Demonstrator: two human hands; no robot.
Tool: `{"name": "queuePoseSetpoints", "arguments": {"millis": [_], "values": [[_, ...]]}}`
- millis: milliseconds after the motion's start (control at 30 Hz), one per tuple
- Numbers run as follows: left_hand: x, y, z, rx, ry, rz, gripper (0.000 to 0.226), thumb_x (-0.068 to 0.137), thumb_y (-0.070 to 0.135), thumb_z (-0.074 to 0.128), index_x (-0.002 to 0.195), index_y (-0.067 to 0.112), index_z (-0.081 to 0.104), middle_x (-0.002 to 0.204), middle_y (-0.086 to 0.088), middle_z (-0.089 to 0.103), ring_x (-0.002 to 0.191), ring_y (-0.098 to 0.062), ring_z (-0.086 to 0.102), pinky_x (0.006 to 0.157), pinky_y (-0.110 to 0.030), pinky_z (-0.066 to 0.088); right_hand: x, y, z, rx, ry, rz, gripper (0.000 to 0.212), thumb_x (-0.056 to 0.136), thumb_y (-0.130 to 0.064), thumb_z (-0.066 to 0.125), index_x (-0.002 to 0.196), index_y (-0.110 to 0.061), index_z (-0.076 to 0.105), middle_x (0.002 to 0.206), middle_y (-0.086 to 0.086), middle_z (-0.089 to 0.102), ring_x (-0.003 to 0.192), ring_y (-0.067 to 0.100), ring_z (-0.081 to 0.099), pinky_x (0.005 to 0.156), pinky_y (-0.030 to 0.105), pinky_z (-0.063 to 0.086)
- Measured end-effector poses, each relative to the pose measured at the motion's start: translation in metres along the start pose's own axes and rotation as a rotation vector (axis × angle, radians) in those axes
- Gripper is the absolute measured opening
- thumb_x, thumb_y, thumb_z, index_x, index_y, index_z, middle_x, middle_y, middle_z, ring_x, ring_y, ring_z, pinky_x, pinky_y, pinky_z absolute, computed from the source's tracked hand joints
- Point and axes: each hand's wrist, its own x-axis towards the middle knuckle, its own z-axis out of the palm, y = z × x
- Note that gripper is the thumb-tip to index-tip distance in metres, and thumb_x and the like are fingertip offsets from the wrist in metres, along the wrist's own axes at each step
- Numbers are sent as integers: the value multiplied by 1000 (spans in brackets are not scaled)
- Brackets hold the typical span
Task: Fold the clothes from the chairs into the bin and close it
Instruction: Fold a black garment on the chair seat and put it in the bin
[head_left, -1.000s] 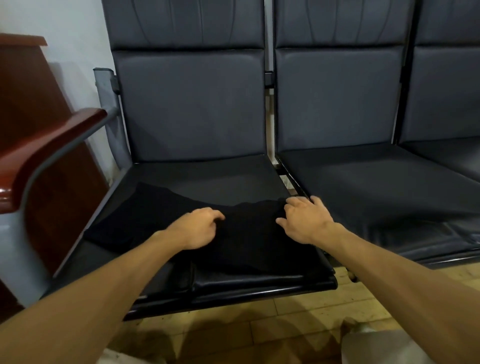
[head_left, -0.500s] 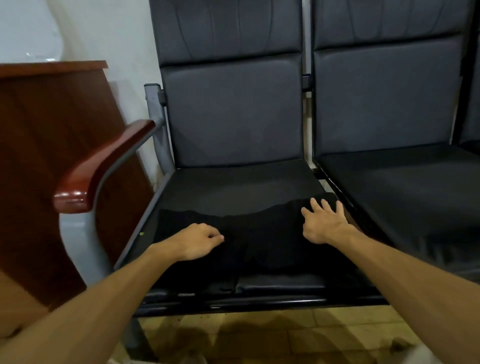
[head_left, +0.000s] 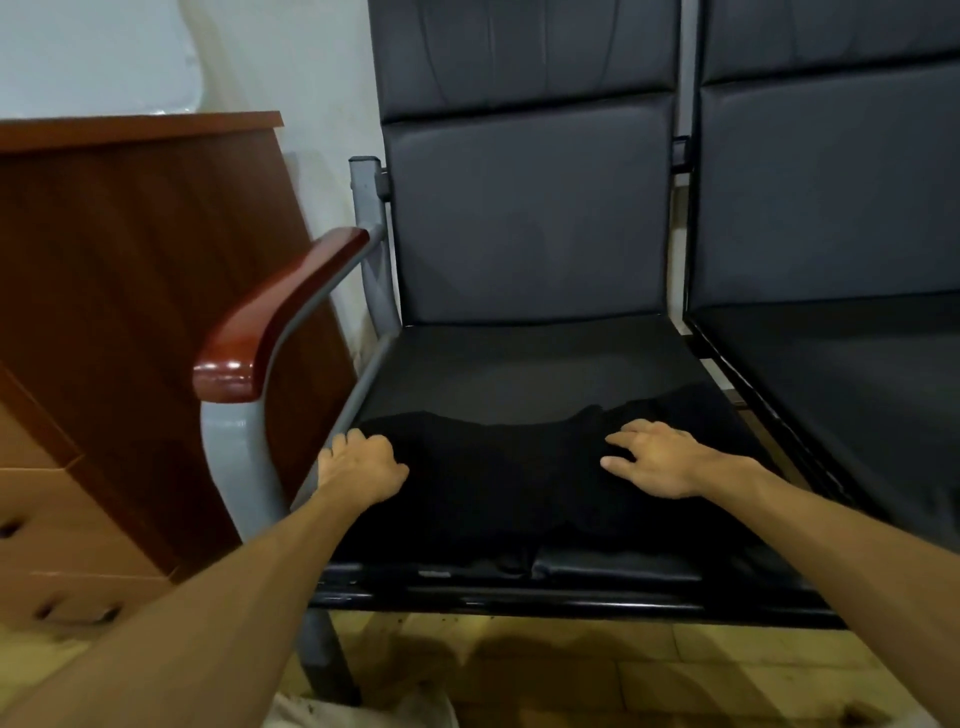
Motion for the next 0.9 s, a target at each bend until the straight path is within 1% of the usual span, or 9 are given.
{"name": "queuePoseSetpoints", "arguments": {"millis": [133, 267, 333, 433, 533, 600, 733, 833, 900], "values": [[0, 8, -9, -437, -13, -40, 29, 98, 29, 48, 108, 4, 57, 106, -14, 61, 94, -27, 59, 82, -37, 48, -6, -2, 2, 81, -36, -44, 59, 100, -50, 37, 151, -21, 29, 160, 3, 18, 146, 23, 19, 118, 38, 16], [-8, 24, -32, -1086, -229, -217, 32, 95, 15, 56, 124, 5, 47, 113, -18, 56, 98, -34, 59, 78, -41, 51, -13, 7, -6, 115, 13, -48, 51, 101, -46, 38, 146, -22, 38, 158, 2, 22, 145, 22, 23, 118, 40, 18], [-17, 35, -45, -1340, -379, -234, 30, 93, 14, 61, 121, 5, 53, 103, -19, 62, 86, -33, 63, 66, -40, 53, -16, 17, -9, 110, 55, -28, 47, 100, -45, 40, 143, -24, 43, 155, 2, 28, 142, 21, 28, 117, 41, 21], [-25, 62, -53, -1515, -400, -148, 30, 93, 19, 61, 121, 9, 57, 88, -13, 65, 72, -25, 63, 56, -31, 52, -23, 36, -15, 104, 142, 28, 42, 99, -43, 43, 137, -26, 50, 148, 1, 37, 136, 21, 35, 114, 44, 27], [-25, 94, -57, -1690, -361, -80, 55, 94, 22, 59, 145, 16, 39, 105, -13, 65, 66, -19, 61, 44, -22, 49, -34, 58, -29, 114, 273, 120, 38, 98, -39, 47, 133, -25, 53, 144, 4, 38, 135, 23, 32, 112, 45, 30], [-30, 118, -63, -1794, -384, -85, 55, 95, 23, 57, 147, 18, 39, 107, -12, 65, 61, -19, 61, 39, -21, 47, -46, 77, -38, 142, 362, 209, 35, 98, -34, 49, 131, -22, 55, 140, 8, 38, 132, 27, 29, 108, 43, 33], [-45, 171, -70, -1849, -441, -59, 37, 95, 21, 53, 132, 16, 56, 68, -2, 50, 54, -16, 53, 37, -16, 41, -67, 109, -41, 129, 399, 283, 35, 98, -28, 48, 131, -19, 55, 138, 12, 40, 129, 31, 30, 105, 40, 33], [-55, 213, -67, -1838, -451, -1, 10, 95, 14, 50, 93, 19, 59, 68, -2, 46, 54, -16, 49, 40, -18, 39, -79, 118, -40, 112, 382, 293, 36, 99, -27, 47, 134, -19, 52, 139, 11, 39, 129, 31, 28, 105, 40, 34], [-58, 238, -62, -1860, -419, 28, 19, 95, 7, 48, 102, 21, 59, 76, -4, 52, 61, -18, 53, 46, -23, 45, -84, 123, -41, 102, 392, 285, 36, 98, -27, 47, 133, -19, 52, 137, 9, 39, 129, 29, 28, 106, 40, 34]]}}
